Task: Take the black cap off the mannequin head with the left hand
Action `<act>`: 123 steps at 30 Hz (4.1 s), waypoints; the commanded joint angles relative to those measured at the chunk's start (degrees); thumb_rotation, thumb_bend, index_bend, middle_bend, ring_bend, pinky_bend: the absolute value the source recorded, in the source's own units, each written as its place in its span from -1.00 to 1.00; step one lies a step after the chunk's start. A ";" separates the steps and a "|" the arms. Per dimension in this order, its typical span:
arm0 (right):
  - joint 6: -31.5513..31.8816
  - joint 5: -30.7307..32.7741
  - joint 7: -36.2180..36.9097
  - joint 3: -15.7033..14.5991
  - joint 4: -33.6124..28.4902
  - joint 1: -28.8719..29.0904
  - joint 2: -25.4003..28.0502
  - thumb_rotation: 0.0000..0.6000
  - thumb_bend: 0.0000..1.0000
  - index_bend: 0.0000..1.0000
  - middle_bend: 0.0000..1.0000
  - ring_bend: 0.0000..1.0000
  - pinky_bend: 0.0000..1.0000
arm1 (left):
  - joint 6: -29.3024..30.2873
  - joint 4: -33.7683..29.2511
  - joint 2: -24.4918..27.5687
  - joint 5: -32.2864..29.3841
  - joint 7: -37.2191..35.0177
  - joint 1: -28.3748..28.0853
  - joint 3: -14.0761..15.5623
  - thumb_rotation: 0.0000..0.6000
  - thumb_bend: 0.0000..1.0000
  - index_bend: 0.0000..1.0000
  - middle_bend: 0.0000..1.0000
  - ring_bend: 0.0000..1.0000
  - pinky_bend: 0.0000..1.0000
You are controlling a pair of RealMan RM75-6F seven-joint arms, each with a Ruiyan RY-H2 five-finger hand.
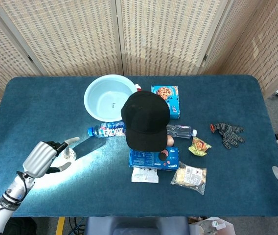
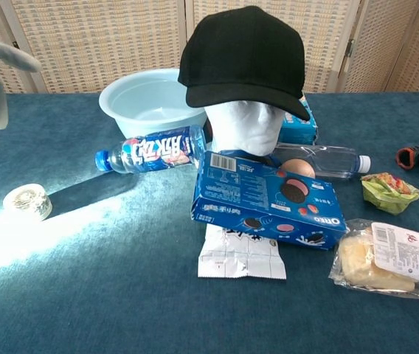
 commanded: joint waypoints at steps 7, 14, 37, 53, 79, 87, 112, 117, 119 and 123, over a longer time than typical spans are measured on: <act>-0.79 0.50 -0.46 -0.04 -0.14 0.20 -0.16 1.00 -0.49 -0.56 -0.38 -0.50 -0.37 | -0.35 8.53 -8.20 4.10 -6.64 -9.52 -2.44 1.00 -0.60 -0.34 0.92 0.95 1.00; -1.29 1.23 -0.92 -0.01 -0.24 0.23 -0.26 1.00 -0.49 -0.56 -0.38 -0.50 -0.37 | 0.91 13.76 -14.15 4.75 -8.31 -14.46 -3.67 1.00 -0.60 -0.31 0.99 1.00 1.00; -1.96 3.40 -0.74 0.18 0.39 -0.22 -0.27 1.00 -0.49 -0.56 -0.38 -0.50 -0.37 | 0.91 29.91 -29.30 4.31 -11.92 -28.45 -3.80 1.00 -0.60 -0.24 1.00 1.00 1.00; -2.41 4.11 0.45 0.47 1.51 -0.17 -0.46 1.00 -0.49 -0.56 -0.38 -0.50 -0.37 | -0.14 35.62 -35.17 -1.19 -11.14 -32.84 -5.19 1.00 -0.60 -0.13 1.00 1.00 1.00; -1.94 4.01 1.07 0.34 1.58 -0.74 -0.33 1.00 -0.49 -0.56 -0.38 -0.50 -0.37 | 3.10 33.15 -34.24 -4.79 -7.14 -32.41 -4.40 1.00 -0.46 0.29 1.00 1.00 1.00; -1.71 3.91 0.60 0.33 0.94 -0.87 -0.09 1.00 -0.49 -0.56 -0.38 -0.50 -0.37 | 2.43 28.51 -32.79 -6.66 -6.35 -32.28 -5.55 1.00 -0.46 0.31 1.00 1.00 1.00; -0.88 3.68 0.40 0.11 -0.02 -1.66 0.62 1.00 -0.49 -0.56 -0.38 -0.50 -0.37 | -5.25 18.37 -29.58 -17.79 -6.73 -33.62 -13.84 1.00 -0.43 0.32 1.00 1.00 1.00; -0.59 3.55 0.34 0.15 -0.21 -1.78 0.72 1.00 -0.49 -0.56 -0.38 -0.50 -0.37 | -6.48 18.61 -29.43 -19.29 -5.32 -35.12 -16.03 1.00 -0.43 0.32 1.00 1.00 1.00; -0.51 3.55 0.31 0.16 -0.24 -1.82 0.71 1.00 -0.49 -0.56 -0.38 -0.50 -0.37 | -6.87 19.29 -29.51 -19.88 -4.89 -35.75 -16.87 1.00 -0.43 0.32 1.00 1.00 1.00; -0.35 3.51 0.30 0.14 -0.32 -1.95 0.75 1.00 -0.49 -0.56 -0.38 -0.50 -0.37 | -7.53 21.51 -29.94 -21.25 -4.22 -37.25 -18.75 1.00 -0.43 0.31 1.00 1.00 1.00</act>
